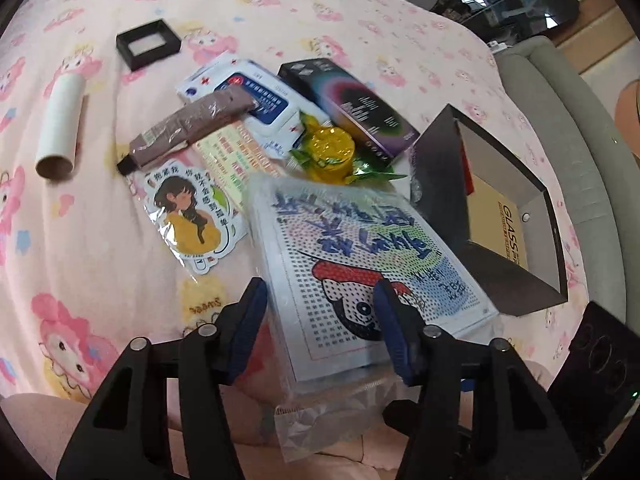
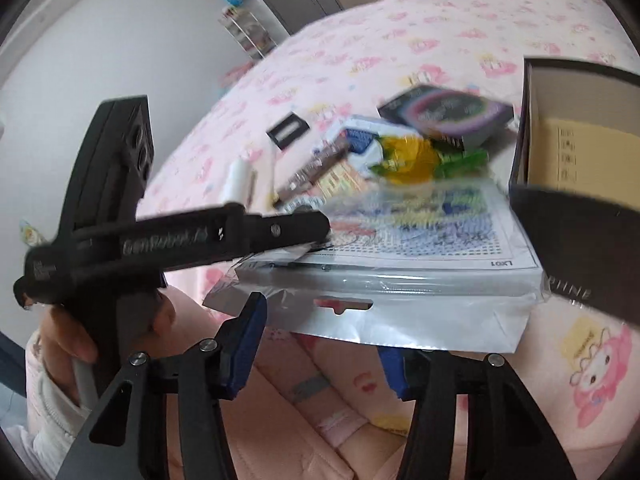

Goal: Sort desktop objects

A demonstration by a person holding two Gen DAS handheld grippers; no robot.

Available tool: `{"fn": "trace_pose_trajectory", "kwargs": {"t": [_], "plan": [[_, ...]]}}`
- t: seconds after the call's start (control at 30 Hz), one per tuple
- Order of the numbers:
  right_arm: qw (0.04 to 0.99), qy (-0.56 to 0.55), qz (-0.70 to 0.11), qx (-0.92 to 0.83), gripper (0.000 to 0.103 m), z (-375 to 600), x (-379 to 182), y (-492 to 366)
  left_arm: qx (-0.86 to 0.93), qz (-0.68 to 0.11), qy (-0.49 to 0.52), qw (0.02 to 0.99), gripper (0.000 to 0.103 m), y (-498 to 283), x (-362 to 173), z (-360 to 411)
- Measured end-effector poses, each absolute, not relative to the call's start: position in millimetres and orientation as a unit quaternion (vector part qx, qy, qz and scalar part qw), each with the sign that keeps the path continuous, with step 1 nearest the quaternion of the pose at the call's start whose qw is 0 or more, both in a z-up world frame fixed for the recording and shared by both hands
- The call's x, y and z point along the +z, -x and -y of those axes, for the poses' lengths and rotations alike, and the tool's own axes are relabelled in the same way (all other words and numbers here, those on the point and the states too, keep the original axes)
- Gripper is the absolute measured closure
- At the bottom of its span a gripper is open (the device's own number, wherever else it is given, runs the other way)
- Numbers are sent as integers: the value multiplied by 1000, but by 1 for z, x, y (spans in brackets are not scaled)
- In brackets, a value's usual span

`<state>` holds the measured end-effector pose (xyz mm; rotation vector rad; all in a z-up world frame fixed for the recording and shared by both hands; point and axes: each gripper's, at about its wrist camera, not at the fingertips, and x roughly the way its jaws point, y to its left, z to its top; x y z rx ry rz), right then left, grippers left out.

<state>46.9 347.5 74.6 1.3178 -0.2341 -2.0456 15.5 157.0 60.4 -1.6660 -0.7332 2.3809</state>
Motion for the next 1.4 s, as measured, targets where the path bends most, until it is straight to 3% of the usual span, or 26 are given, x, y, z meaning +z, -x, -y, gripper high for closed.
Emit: {"fn": "trace_pose_trajectory", "kwargs": {"t": [0.47, 1.0, 1.2, 1.3, 1.4], "plan": [[234, -547, 170, -786, 53, -409, 54, -21, 783, 246, 567, 68, 48, -8, 30, -164], [180, -580, 90, -790, 51, -415, 18, 14, 760, 234, 604, 46, 46, 1, 8, -174], [177, -590, 67, -785, 50, -409, -2, 27, 746, 242, 621, 9, 32, 8, -6, -170], [207, -589, 62, -779, 50, -398, -4, 27, 725, 265, 636, 13, 31, 13, -24, -174], [224, -583, 41, -780, 41, -388, -9, 21, 721, 255, 645, 9, 26, 17, -34, -184]]}}
